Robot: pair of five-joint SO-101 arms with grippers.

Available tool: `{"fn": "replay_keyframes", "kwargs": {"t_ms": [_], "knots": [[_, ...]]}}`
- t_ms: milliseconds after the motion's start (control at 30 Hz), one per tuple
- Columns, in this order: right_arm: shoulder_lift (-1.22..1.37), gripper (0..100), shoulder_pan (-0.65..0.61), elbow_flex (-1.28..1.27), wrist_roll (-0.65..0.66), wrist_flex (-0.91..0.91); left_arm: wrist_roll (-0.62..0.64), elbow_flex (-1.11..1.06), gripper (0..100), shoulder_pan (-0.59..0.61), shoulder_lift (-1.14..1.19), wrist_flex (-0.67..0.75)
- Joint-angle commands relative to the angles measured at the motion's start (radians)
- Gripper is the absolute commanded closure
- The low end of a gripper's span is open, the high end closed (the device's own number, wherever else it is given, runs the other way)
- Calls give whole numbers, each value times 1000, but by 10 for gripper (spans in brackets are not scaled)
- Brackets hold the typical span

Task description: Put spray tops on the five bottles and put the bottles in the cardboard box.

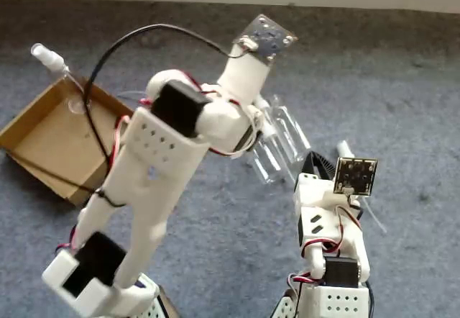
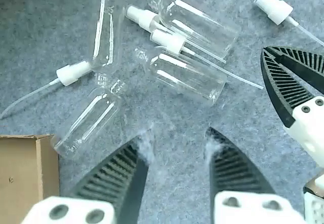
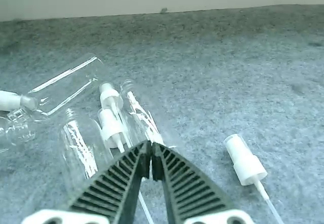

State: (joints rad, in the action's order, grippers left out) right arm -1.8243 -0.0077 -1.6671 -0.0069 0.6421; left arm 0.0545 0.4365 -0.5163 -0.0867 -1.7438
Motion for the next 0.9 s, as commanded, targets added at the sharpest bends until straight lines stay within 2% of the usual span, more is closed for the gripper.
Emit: {"fn": "replay_keyframes", "kwargs": {"t_ms": [0, 67, 267, 367, 500, 633, 800, 867], "knots": [[-2, 995, 7, -116, -3, -24, -5, -85, 878, 77, -107, 20], [-2, 995, 7, -116, -3, -24, -80, -154, 878, 134, -107, 66], [-2, 995, 7, -116, -5, -24, -523, -346, 880, 249, -107, 325], [-2, 995, 7, -116, -5, -22, -700, -432, 880, 285, -107, 423], [-2, 995, 5, -116, -5, -22, -781, -541, 881, 295, -107, 494], [-2, 995, 5, -116, -5, -22, -879, -575, 881, 297, -104, 497], [-1, 995, 5, -116, -5, -22, -987, -496, 878, 378, 1, 489], [-1, 995, 5, -116, -5, -22, -1007, -409, 878, 401, 99, 419]]}}
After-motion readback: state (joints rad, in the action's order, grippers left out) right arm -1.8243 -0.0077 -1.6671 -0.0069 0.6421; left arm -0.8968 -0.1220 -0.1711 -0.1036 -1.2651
